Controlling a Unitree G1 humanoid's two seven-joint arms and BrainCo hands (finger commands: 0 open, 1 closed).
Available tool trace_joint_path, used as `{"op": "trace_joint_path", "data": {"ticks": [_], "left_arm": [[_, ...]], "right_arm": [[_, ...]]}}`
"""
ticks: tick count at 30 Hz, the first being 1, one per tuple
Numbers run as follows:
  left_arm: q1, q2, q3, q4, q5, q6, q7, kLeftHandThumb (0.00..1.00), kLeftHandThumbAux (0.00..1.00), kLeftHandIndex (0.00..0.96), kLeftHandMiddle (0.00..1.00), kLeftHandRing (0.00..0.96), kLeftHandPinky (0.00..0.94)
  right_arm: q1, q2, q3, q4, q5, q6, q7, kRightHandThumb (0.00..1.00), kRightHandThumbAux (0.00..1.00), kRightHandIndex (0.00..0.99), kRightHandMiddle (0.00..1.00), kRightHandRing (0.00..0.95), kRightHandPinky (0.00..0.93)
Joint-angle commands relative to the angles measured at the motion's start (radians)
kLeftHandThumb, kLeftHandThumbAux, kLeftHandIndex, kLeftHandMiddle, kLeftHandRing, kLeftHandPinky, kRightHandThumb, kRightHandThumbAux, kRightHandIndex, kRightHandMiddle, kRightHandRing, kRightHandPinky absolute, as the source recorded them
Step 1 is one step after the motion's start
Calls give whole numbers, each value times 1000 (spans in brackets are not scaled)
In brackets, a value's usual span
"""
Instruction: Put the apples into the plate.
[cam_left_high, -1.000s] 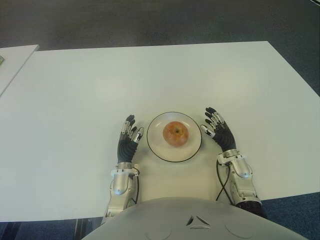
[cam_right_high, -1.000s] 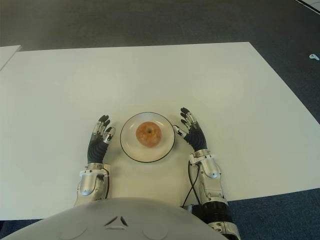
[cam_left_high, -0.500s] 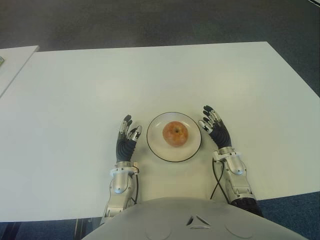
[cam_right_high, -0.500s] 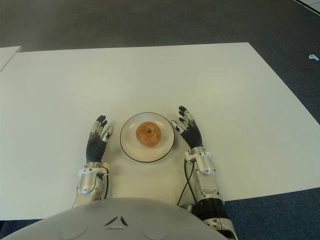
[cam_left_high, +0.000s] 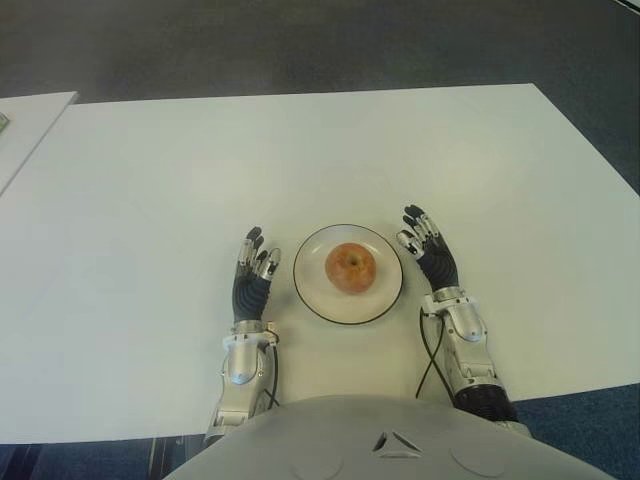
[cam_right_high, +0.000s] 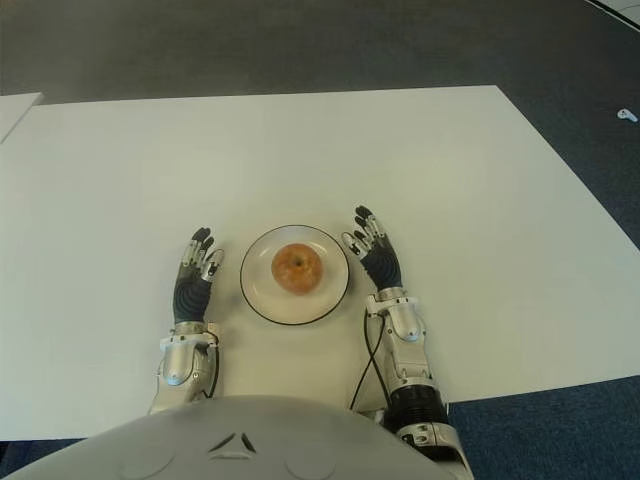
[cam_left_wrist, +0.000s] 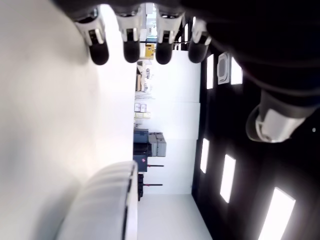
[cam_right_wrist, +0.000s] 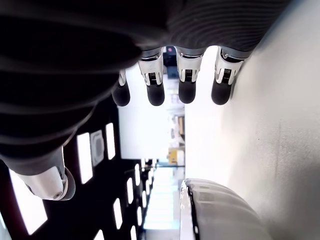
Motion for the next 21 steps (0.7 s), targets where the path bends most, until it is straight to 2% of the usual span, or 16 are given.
{"op": "trace_joint_path", "data": {"ticks": [1, 4, 11, 15, 21], "left_arm": [[14, -57, 1, 93, -49, -8, -35, 113, 427, 59, 44, 0, 0], [16, -61, 2, 95, -77, -31, -53, 124, 417, 129, 67, 0, 0], [24, -60, 0, 75, -120, -44, -81, 147, 410, 214, 92, 1, 0], [30, -54, 8, 60, -134, -39, -83, 143, 419, 228, 97, 1, 0], [12, -51, 19, 102, -147, -50, -97, 122, 423, 206, 86, 0, 0]], "right_arm": [[40, 24, 2, 128, 10, 35, 11, 155, 557, 0, 0, 0, 0], [32, 35, -4, 147, 22, 22, 13, 154, 559, 0, 0, 0, 0], [15, 63, -22, 178, 53, 10, 18, 162, 561, 0, 0, 0, 0], [11, 70, -24, 183, 53, 11, 11, 159, 560, 0, 0, 0, 0], [4, 77, -28, 188, 53, 16, 2, 123, 572, 0, 0, 0, 0]]}}
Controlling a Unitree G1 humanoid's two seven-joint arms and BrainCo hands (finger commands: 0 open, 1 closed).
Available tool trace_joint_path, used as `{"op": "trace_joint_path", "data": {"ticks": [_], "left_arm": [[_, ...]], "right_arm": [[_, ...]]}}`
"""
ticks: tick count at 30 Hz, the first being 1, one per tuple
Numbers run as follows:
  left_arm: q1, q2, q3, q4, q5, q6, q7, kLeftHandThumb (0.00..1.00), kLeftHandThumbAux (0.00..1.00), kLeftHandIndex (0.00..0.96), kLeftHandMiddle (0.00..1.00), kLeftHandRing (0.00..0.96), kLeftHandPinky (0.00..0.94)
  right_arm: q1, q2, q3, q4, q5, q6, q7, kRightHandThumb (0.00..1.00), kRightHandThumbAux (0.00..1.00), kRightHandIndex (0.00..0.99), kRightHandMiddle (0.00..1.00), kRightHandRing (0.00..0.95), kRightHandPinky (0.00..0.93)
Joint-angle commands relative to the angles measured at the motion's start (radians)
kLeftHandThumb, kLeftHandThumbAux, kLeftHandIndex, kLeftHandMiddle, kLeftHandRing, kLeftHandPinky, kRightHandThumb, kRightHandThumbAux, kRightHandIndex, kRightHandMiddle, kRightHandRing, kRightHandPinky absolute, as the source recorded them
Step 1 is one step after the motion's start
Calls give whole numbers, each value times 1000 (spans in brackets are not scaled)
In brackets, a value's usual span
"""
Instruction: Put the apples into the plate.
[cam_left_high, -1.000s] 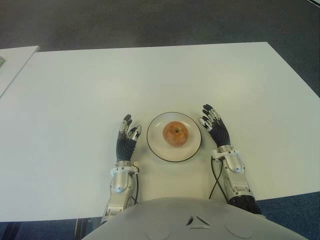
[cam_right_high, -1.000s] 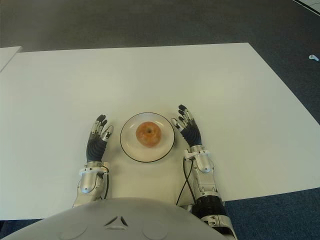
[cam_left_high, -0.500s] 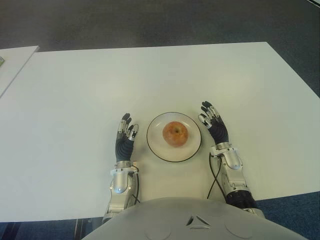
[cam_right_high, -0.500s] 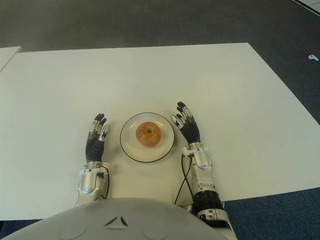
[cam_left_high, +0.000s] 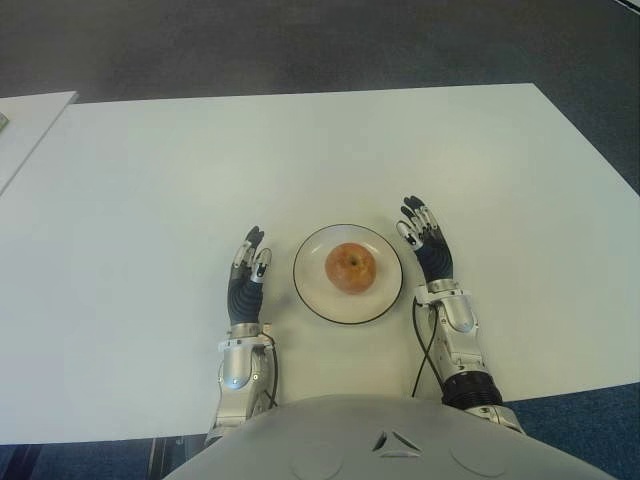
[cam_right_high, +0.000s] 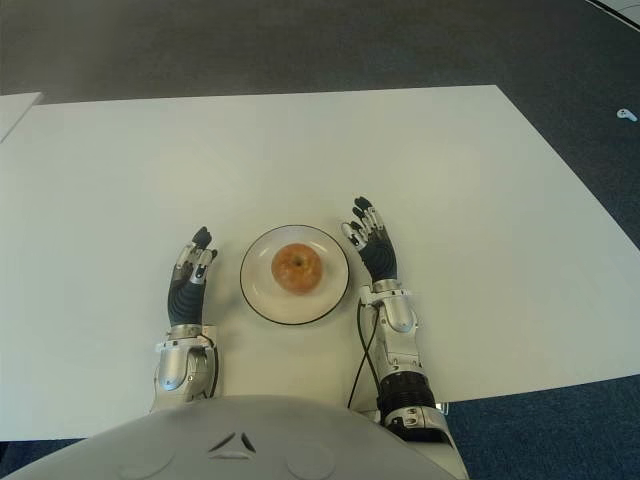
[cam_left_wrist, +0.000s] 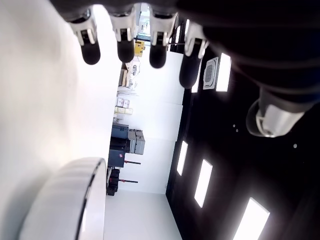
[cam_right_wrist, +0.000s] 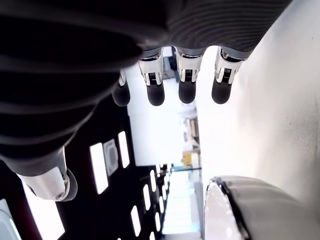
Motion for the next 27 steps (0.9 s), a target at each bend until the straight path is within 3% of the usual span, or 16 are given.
{"op": "trace_joint_path", "data": {"ticks": [1, 7, 13, 19, 27], "left_arm": [[13, -49, 9, 72, -19, 37, -18, 117, 425, 189, 82, 0, 0], [21, -50, 6, 72, -7, 27, -23, 77, 468, 88, 52, 0, 0], [32, -41, -5, 58, 57, 24, 8, 18, 607, 17, 7, 0, 0], [50, -28, -19, 29, 103, 28, 8, 1, 713, 1, 0, 0, 0], [57, -18, -28, 6, 126, 41, -4, 0, 780, 0, 0, 0, 0]], "right_arm": [[68, 31, -1, 102, 7, 67, -8, 115, 580, 0, 0, 0, 0], [67, 45, -14, 105, 28, 64, -4, 82, 631, 0, 0, 0, 0], [64, 56, -26, 117, 39, 39, 5, 42, 701, 0, 0, 0, 0], [66, 63, -32, 119, 54, 31, 28, 7, 763, 0, 0, 0, 0], [69, 65, -34, 115, 50, 31, 36, 0, 793, 0, 0, 0, 0]]}}
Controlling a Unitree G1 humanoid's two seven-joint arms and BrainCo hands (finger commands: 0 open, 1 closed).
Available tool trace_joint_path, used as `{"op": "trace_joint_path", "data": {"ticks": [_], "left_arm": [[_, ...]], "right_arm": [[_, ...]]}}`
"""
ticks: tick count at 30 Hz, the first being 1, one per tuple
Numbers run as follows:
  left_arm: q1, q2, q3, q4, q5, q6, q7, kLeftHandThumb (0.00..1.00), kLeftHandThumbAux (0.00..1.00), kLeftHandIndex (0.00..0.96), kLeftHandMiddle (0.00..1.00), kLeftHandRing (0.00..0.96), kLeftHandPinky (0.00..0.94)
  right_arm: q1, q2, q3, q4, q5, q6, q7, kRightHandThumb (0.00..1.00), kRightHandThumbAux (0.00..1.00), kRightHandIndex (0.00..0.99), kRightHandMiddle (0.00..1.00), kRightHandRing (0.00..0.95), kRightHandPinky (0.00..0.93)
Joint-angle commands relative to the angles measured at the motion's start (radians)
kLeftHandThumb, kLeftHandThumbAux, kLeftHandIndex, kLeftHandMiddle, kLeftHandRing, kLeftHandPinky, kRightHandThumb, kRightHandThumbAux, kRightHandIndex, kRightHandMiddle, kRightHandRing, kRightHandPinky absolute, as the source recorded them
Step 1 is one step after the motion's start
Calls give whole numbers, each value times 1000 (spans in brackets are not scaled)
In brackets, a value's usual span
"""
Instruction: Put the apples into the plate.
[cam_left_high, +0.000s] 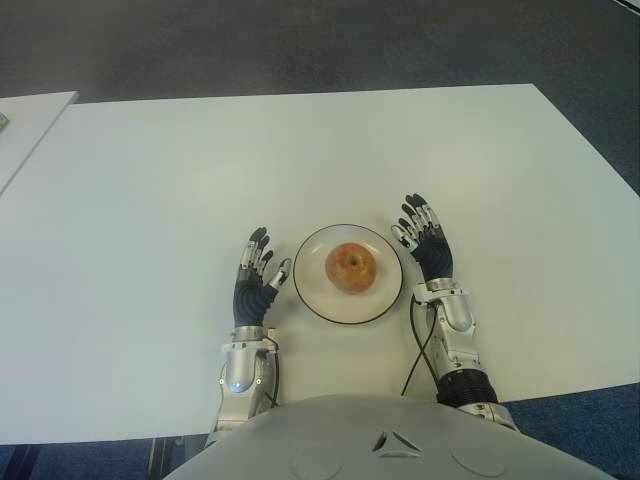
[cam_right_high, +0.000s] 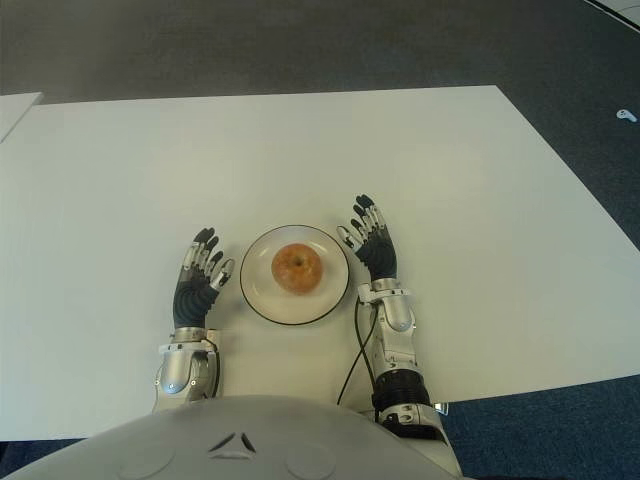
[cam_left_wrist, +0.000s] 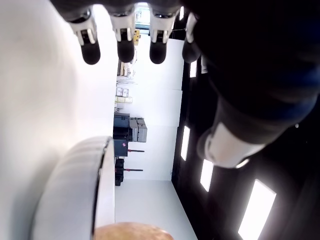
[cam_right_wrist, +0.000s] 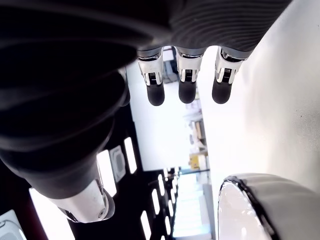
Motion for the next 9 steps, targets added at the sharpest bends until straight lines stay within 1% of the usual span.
{"op": "trace_joint_path", "data": {"ticks": [1, 4, 9], "left_arm": [[34, -14, -15, 27, 35, 40, -2, 0, 786, 0, 0, 0, 0], [34, -7, -17, 24, 58, 36, -3, 0, 794, 0, 0, 0, 0], [39, -6, -19, 19, 58, 32, -17, 0, 799, 0, 0, 0, 0]], "right_arm": [[81, 32, 1, 97, 13, 46, 4, 0, 794, 0, 0, 0, 0], [81, 32, 1, 99, 11, 41, 5, 0, 793, 0, 0, 0, 0], [82, 33, -1, 99, 11, 42, 3, 0, 784, 0, 0, 0, 0]]}}
